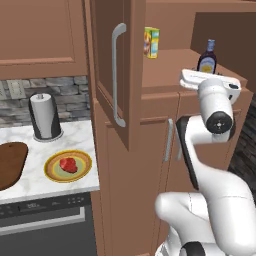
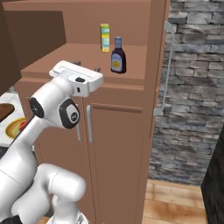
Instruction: Pick the steak from the plate and place it on the cutting board. Then pick the condiment bottle from the cabinet and place it next to the cutting board.
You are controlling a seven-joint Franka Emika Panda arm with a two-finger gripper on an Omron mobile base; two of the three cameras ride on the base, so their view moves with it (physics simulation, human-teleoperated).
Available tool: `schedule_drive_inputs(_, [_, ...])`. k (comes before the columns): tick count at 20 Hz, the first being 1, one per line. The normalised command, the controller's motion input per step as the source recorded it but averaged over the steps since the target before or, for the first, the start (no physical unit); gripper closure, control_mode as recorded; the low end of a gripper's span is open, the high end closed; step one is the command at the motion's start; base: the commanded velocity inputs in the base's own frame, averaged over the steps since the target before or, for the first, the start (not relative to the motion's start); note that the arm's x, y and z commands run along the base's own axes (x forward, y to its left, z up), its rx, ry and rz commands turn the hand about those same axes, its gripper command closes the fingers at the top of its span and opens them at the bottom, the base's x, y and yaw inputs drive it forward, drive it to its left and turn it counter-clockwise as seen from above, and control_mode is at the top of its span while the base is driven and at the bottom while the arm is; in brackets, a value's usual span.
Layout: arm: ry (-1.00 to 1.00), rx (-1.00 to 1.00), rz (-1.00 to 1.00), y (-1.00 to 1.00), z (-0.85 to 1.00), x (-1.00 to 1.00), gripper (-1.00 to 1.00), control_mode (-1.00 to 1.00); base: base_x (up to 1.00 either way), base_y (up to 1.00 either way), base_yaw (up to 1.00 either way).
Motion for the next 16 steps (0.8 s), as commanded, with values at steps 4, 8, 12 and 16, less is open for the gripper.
schedule_drive_inputs(4, [-0.12,0.00,0.00,0.00,0.20,0.00,-1.00,-1.00,0.00,0.00,0.00])
schedule_drive_inputs(8, [-0.09,0.00,0.00,0.00,0.16,-0.03,-1.00,-1.00,0.00,0.00,0.00])
schedule_drive_inputs(12, [-0.05,0.00,0.00,0.00,0.10,-0.10,-1.00,-1.00,0.00,0.00,0.00])
schedule_drive_inputs(16, [-0.04,0.00,0.00,0.00,0.09,-0.14,-1.00,-1.00,0.00,0.00,0.00])
